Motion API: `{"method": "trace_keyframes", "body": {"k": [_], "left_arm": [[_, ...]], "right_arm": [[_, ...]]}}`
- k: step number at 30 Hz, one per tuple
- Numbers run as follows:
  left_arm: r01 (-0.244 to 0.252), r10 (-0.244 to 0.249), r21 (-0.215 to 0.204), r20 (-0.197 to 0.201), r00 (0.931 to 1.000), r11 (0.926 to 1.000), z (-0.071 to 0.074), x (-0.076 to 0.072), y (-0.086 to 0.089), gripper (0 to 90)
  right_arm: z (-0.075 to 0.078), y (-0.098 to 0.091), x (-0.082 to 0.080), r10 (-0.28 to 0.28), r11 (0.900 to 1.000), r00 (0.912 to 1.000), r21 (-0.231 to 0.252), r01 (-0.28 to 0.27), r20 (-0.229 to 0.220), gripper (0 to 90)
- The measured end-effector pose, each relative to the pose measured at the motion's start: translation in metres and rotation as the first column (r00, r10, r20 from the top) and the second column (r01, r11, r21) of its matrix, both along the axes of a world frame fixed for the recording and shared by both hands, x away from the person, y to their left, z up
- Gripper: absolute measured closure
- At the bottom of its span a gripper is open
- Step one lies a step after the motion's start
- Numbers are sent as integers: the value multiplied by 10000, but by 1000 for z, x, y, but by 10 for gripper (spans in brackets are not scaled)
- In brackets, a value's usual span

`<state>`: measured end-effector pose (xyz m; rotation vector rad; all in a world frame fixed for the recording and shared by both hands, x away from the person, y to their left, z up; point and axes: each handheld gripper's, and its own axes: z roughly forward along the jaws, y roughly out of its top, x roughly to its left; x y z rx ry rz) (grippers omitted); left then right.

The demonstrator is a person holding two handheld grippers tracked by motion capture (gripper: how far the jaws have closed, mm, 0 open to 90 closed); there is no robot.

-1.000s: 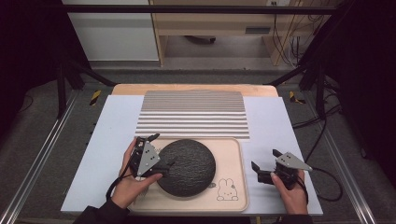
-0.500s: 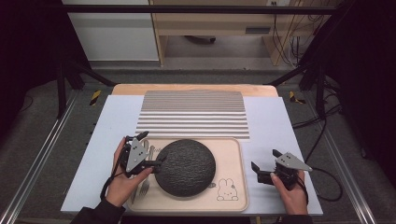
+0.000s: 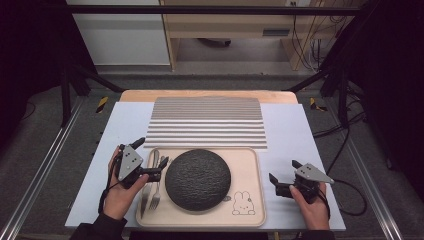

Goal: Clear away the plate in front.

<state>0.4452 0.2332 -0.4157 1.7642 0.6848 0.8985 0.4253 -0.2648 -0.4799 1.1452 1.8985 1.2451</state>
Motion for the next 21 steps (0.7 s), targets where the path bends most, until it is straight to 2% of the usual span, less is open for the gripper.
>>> {"method": "trace_keyframes", "body": {"k": [10, 11, 21], "left_arm": [[-487, 491, -449, 83, 9988, 9978, 7, -1, 21, 48], [-532, 543, -511, 198, 9983, 9973, 8, -1, 24, 48], [-939, 931, -1165, -118, 9956, 9887, 10, -4, 43, 42]], "right_arm": [[0, 0, 0, 73, 10000, 10000, -18, -73, 45, 34], [0, 0, 0, 70, 10000, 10000, -14, -69, 43, 34], [1, 0, 0, 79, 10000, 10000, 46, -79, 9, 34]]}}
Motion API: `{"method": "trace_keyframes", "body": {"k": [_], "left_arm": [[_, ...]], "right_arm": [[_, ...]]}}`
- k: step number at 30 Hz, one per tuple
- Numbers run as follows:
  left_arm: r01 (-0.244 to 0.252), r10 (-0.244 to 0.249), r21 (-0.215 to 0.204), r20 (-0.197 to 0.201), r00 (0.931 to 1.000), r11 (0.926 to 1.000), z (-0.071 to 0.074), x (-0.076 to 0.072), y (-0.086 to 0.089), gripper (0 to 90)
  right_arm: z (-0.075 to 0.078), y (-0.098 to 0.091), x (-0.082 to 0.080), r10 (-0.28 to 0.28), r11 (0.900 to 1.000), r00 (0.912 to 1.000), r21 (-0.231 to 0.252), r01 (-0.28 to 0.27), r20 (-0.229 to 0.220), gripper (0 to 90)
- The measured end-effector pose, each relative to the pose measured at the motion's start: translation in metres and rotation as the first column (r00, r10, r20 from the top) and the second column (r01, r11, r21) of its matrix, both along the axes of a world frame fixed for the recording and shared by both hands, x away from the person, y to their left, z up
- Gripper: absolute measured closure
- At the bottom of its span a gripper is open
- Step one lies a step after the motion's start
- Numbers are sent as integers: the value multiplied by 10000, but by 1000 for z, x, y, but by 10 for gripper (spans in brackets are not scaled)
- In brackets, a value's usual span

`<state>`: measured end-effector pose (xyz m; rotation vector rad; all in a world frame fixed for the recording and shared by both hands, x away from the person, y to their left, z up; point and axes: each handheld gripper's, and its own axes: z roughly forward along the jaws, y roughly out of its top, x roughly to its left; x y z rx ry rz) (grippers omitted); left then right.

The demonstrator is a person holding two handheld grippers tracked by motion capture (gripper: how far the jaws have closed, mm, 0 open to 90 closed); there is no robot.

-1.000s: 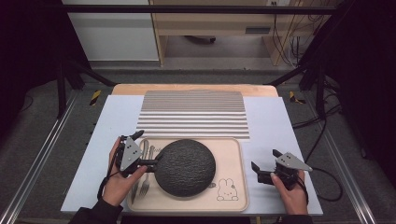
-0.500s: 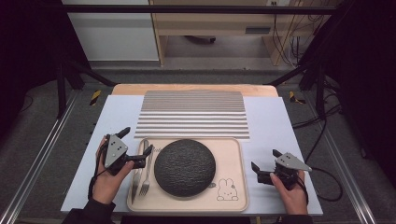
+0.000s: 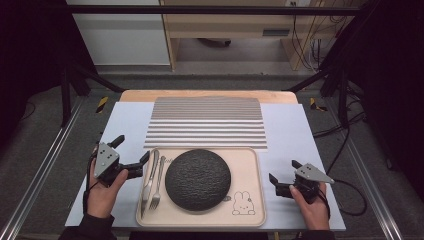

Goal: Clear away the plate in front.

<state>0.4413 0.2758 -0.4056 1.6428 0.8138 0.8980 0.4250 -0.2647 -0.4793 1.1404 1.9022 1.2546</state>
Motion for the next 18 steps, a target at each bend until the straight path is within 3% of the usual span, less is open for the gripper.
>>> {"method": "trace_keyframes", "body": {"k": [18], "left_arm": [[-545, 545, -508, -17, 9985, 9972, 1, -7, 29, 41]], "right_arm": [[0, 0, 0, 0, 10000, 10000, -87, 0, 6, 34]]}}
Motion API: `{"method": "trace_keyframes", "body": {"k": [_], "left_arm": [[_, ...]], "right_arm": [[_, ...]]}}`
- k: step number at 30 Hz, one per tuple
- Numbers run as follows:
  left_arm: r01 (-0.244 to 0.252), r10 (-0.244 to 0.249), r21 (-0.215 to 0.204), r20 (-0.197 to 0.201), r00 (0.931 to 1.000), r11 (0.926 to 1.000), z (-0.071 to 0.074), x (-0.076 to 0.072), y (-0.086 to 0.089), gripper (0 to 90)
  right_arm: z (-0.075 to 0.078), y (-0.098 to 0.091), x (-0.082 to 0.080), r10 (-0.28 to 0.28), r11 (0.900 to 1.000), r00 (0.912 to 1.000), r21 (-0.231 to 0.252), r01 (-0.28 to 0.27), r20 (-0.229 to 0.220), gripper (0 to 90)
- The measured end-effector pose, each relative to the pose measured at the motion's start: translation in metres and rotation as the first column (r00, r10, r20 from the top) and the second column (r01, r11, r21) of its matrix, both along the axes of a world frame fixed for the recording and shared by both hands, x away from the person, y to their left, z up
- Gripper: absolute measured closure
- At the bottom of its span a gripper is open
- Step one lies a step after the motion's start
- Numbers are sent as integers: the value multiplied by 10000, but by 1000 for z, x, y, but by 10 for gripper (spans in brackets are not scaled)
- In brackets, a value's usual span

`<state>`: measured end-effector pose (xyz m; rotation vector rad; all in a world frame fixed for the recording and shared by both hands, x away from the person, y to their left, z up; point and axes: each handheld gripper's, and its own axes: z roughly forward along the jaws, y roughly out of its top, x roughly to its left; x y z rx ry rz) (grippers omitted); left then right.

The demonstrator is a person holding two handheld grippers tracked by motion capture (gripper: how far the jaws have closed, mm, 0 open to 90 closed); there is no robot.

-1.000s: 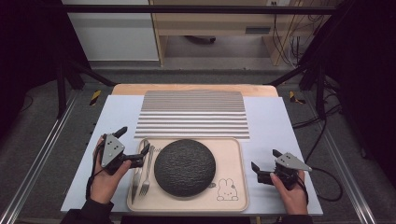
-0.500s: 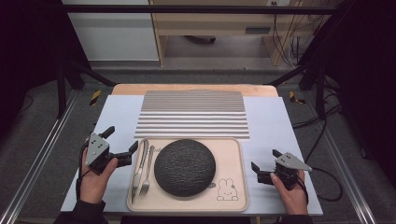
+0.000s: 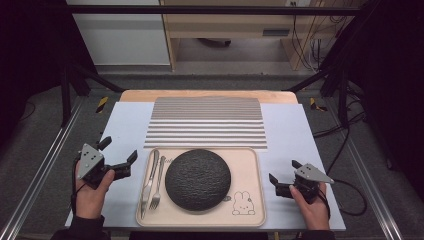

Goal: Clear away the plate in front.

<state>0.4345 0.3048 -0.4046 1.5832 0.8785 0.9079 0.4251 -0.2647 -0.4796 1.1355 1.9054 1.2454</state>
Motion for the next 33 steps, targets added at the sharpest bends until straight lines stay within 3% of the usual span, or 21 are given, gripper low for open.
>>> {"method": "trace_keyframes", "body": {"k": [33], "left_arm": [[-784, 770, -588, -266, 9967, 9952, -15, -9, 41, 40]], "right_arm": [[0, -1, 0, -40, 10000, 10000, -2, 40, 6, 34]]}}
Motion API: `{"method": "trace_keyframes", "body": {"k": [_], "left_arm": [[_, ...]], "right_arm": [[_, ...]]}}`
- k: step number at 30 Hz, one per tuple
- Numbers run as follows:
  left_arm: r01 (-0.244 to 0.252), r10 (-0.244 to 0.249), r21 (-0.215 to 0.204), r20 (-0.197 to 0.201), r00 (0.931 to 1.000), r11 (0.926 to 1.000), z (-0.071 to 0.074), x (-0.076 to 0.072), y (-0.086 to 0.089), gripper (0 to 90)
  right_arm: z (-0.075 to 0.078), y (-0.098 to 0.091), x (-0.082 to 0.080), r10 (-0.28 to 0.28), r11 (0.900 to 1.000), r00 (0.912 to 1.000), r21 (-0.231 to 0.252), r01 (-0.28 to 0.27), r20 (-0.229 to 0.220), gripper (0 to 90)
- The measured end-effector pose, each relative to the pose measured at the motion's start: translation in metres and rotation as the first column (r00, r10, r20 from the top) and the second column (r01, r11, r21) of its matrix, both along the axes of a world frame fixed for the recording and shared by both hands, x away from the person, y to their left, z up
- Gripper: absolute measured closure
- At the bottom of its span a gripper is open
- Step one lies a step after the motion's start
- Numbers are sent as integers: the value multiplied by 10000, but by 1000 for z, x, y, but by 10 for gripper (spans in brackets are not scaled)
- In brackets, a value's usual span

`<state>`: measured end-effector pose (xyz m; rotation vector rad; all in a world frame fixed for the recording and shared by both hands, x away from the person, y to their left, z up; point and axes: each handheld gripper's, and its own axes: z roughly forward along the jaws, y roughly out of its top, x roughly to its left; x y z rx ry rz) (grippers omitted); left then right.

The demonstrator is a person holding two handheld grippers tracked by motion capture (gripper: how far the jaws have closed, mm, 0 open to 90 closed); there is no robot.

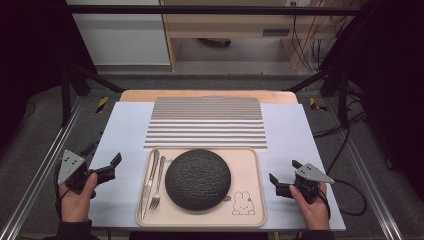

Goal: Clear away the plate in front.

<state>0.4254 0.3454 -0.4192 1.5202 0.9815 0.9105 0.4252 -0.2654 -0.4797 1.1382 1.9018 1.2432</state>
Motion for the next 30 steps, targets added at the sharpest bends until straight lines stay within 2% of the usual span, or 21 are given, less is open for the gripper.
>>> {"method": "trace_keyframes", "body": {"k": [16, 23, 30], "left_arm": [[-41, 28, -524, -245, 9997, 9986, -15, -2, 14, 40], [79, -94, -396, -374, 9993, 9992, -19, -3, 13, 39], [274, -297, -509, -440, 9986, 9983, -23, -2, 12, 39]], "right_arm": [[0, 0, 0, 7, 10000, 10000, -11, -7, 15, 34], [0, 0, 0, 7, 10000, 10000, -9, -7, 15, 34], [0, 0, 0, 10, 10000, 10000, -7, -10, 11, 34]]}}
